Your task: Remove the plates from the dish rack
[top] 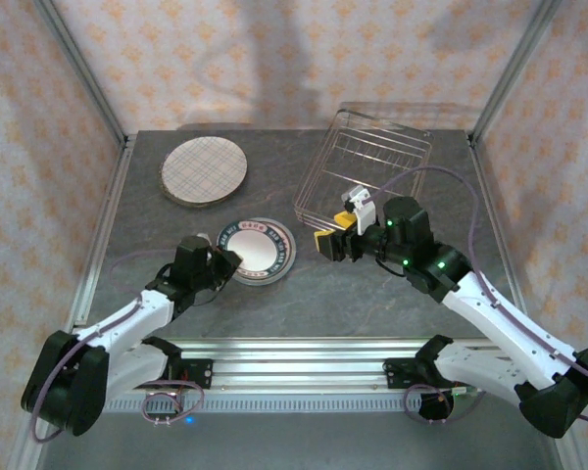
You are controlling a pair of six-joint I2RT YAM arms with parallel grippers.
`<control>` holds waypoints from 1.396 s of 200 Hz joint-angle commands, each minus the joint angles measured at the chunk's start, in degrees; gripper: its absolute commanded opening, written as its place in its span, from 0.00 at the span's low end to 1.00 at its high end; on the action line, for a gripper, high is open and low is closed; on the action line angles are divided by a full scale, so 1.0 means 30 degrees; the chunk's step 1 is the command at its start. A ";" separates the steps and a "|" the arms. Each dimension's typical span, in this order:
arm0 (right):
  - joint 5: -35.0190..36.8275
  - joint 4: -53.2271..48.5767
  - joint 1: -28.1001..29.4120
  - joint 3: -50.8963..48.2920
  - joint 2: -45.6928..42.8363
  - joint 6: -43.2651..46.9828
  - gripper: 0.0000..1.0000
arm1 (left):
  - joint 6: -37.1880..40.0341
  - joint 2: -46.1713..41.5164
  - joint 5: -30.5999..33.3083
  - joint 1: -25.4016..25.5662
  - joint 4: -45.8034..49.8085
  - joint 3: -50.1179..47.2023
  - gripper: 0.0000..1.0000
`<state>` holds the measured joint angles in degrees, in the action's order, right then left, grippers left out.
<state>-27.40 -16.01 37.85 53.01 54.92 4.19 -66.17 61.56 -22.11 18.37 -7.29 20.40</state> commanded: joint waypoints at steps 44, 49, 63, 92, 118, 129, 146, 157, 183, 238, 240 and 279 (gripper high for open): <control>-0.0006 0.0940 0.0100 -0.0036 0.0257 0.0086 0.71 | -0.0033 0.1202 -0.0534 0.0014 -0.2641 0.0260 0.00; -0.0008 0.0929 0.0100 -0.0006 0.0291 0.0049 0.71 | -0.0060 0.1336 -0.0618 0.0000 -0.2760 0.0274 0.00; -0.0008 0.0914 0.0100 0.0053 0.0382 -0.0012 0.71 | -0.0091 0.1689 -0.0773 -0.0001 -0.2872 0.0318 0.00; -0.0037 0.0972 0.0102 0.0113 0.0506 -0.0047 0.71 | -0.0091 0.2211 -0.0890 -0.0001 -0.3160 0.0251 0.00; -0.0041 0.1002 0.0100 0.0170 0.0604 -0.0045 0.71 | 0.0010 0.2541 -0.1046 0.0007 -0.3064 0.0410 0.00; -0.0045 0.0977 0.0100 0.0214 0.0677 -0.0059 0.71 | 0.0135 0.2582 -0.1009 -0.0008 -0.2726 0.0495 0.07; -0.0057 0.0964 0.0119 0.0287 0.0767 -0.0106 0.71 | 0.0363 0.2602 -0.1031 -0.0001 -0.2035 0.0734 0.19; -0.0062 0.0943 0.0108 0.0361 0.0844 -0.0106 0.71 | 0.0545 0.2577 -0.1053 -0.0001 -0.1566 0.0907 0.22; -0.0015 0.0855 0.0113 0.0579 0.1043 -0.0106 0.72 | 0.0882 0.2352 -0.0819 -0.0001 -0.0282 0.1266 0.37; 0.0100 0.0751 0.0103 0.0815 0.1337 -0.0106 0.71 | 0.1809 0.1812 -0.0513 -0.0001 0.3115 0.2662 0.49; 0.0107 0.0741 0.0101 0.0793 0.1349 -0.0106 0.72 | 0.1849 0.1792 -0.0519 -0.0001 0.3260 0.2720 0.49; 0.0182 0.0723 0.0105 0.0815 0.1380 -0.0157 0.72 | 0.2696 0.2239 -0.0442 0.0030 0.6055 0.4121 0.51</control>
<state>-27.40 -14.94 37.85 53.36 59.05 4.12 -61.28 68.07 -24.80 18.37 3.40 29.32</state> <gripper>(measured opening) 0.716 0.502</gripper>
